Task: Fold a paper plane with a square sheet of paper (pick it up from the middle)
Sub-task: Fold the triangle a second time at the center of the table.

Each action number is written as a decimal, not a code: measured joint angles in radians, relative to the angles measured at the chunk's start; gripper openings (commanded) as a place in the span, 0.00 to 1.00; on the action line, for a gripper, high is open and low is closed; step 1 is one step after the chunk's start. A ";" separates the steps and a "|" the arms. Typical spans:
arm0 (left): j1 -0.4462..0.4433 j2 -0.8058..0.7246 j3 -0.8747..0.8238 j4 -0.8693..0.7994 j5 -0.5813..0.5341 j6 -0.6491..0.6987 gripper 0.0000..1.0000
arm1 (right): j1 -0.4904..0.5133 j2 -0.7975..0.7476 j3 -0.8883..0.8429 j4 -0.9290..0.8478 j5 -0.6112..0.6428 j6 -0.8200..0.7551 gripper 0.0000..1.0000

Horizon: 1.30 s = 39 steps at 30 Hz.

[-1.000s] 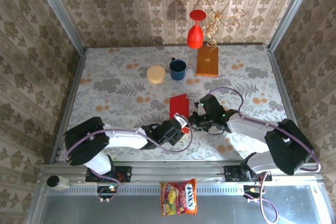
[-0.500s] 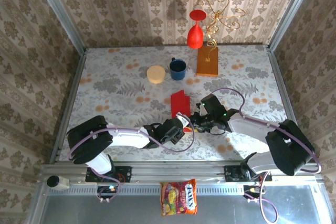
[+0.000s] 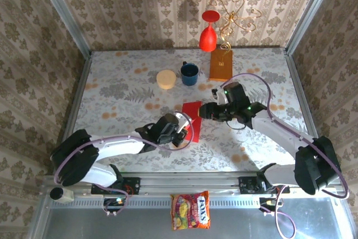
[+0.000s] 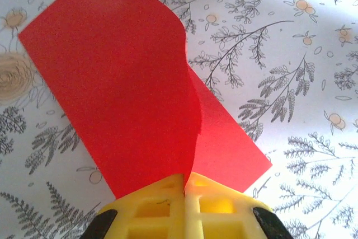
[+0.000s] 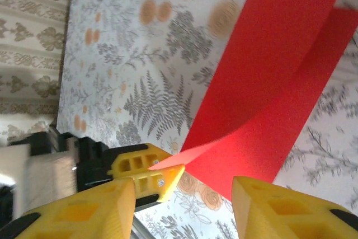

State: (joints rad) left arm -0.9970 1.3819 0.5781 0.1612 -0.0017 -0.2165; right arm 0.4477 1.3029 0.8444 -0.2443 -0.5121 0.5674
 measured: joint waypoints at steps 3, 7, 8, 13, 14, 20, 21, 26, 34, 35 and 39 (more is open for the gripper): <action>0.036 -0.005 -0.022 0.000 0.067 -0.013 0.00 | 0.000 0.028 0.043 -0.004 -0.034 -0.092 0.58; 0.063 -0.005 -0.047 0.003 0.138 -0.029 0.00 | 0.000 0.100 0.078 -0.009 -0.091 -0.186 0.61; 0.065 -0.004 -0.050 0.003 0.153 -0.032 0.00 | 0.000 0.122 0.080 -0.007 -0.108 -0.204 0.61; 0.077 0.015 -0.053 0.019 0.216 -0.045 0.00 | 0.009 0.213 0.080 -0.003 -0.167 -0.266 0.62; 0.080 0.019 -0.054 0.024 0.225 -0.047 0.00 | 0.013 0.227 0.083 -0.001 -0.178 -0.276 0.62; 0.114 0.027 -0.066 0.046 0.281 -0.053 0.00 | 0.047 0.301 0.137 0.001 -0.220 -0.315 0.60; 0.123 0.027 -0.072 0.051 0.293 -0.053 0.00 | 0.050 0.311 0.145 0.002 -0.223 -0.320 0.60; 0.153 0.027 -0.089 0.050 0.336 -0.053 0.00 | 0.064 0.351 0.152 0.011 -0.237 -0.331 0.58; 0.168 0.027 -0.092 0.056 0.356 -0.056 0.00 | 0.070 0.357 0.108 0.047 -0.230 -0.289 0.51; 0.168 0.027 -0.092 0.057 0.358 -0.058 0.00 | 0.069 0.357 0.104 0.053 -0.225 -0.272 0.50; 0.168 0.027 -0.092 0.057 0.362 -0.062 0.00 | 0.065 0.357 0.097 0.089 -0.214 -0.208 0.49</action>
State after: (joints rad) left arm -0.8291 1.4094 0.4862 0.2180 0.3599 -0.2787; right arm 0.5125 1.6600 0.9409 -0.1558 -0.7258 0.3599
